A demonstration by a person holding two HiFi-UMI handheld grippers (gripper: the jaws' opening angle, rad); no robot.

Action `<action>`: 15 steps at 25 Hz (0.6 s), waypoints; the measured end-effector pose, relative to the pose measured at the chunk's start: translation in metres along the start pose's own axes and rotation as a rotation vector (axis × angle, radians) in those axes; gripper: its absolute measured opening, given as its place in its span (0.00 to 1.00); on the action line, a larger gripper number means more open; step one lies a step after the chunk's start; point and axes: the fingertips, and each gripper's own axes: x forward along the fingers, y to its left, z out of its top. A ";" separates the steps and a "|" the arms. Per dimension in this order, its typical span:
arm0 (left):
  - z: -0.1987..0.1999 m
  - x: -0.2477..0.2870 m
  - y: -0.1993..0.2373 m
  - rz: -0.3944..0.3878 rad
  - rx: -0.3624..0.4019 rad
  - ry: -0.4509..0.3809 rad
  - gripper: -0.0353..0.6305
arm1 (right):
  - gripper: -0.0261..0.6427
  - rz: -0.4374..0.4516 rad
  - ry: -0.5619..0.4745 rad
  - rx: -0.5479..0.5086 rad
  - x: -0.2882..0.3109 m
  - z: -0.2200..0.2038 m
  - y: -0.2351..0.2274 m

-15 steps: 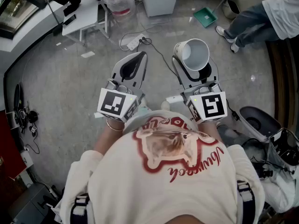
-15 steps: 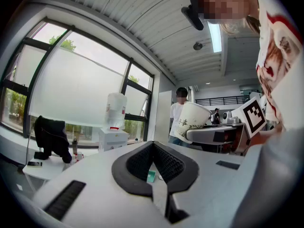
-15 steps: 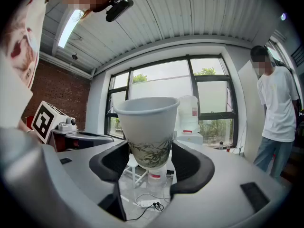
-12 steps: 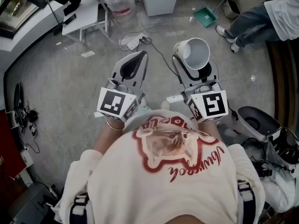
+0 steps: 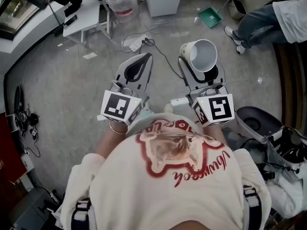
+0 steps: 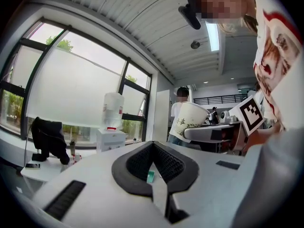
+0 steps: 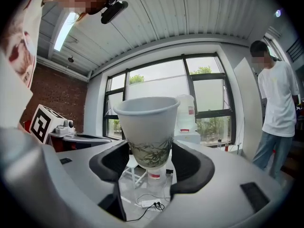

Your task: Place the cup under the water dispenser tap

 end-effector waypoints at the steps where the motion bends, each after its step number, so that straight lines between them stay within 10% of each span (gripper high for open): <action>1: 0.000 0.001 -0.001 0.000 -0.001 0.005 0.08 | 0.47 -0.005 -0.003 -0.001 -0.001 0.000 -0.003; 15: -0.005 0.058 -0.033 0.060 -0.024 -0.127 0.08 | 0.47 0.024 -0.017 -0.018 -0.015 -0.021 -0.077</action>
